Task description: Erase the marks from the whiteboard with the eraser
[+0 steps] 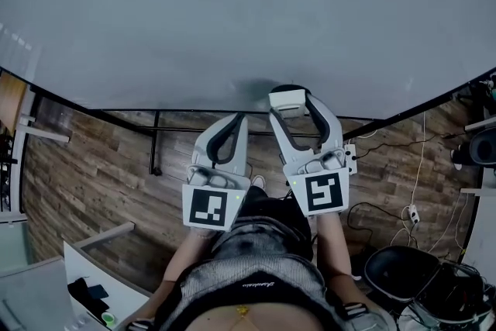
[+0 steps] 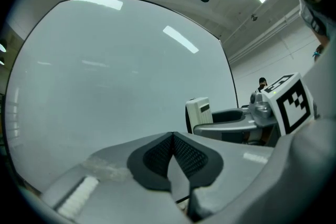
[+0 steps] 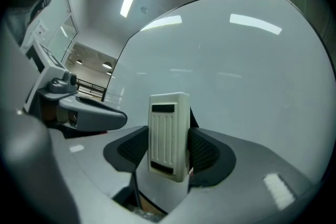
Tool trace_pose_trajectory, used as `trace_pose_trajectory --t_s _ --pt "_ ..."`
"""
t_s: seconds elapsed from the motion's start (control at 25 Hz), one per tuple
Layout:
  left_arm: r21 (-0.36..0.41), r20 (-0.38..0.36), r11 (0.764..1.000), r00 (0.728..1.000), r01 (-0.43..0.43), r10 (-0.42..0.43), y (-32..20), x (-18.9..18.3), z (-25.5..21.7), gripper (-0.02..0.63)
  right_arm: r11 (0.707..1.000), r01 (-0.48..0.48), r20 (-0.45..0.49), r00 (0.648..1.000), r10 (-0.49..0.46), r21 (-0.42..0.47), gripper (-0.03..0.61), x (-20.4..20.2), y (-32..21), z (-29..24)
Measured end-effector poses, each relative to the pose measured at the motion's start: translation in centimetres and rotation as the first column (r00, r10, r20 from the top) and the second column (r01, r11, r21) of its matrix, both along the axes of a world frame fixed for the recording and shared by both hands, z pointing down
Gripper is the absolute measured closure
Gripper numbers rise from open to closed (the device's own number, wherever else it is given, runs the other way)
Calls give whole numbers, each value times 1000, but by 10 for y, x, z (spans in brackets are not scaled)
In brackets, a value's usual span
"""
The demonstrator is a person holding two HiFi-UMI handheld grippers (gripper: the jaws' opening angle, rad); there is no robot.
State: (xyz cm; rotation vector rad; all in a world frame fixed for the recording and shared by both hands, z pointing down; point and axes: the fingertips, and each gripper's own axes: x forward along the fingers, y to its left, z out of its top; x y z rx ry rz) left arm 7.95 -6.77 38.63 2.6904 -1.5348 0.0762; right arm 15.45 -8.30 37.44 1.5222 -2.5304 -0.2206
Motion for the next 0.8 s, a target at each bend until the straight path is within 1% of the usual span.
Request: trace_pose_trajectory --t_s 0.28,0.4,0.64,0.8 --pt "19 18 999 999 -38 38 45 -27 -8 609 997 -66 49 997 67 -27 333 -21 45 -4" --pt "19 30 999 999 -39 38 61 -43 -6 609 998 -55 80 995 57 -32 333 -43 61 -3" --pt "35 39 999 999 -21 19 90 -76 2 609 998 -50 98 994 52 -27 334 -90 106 7" --pt "49 48 998 998 -36 34 109 -88 6 609 998 -56 84 995 58 -30 335 -108 131 13"
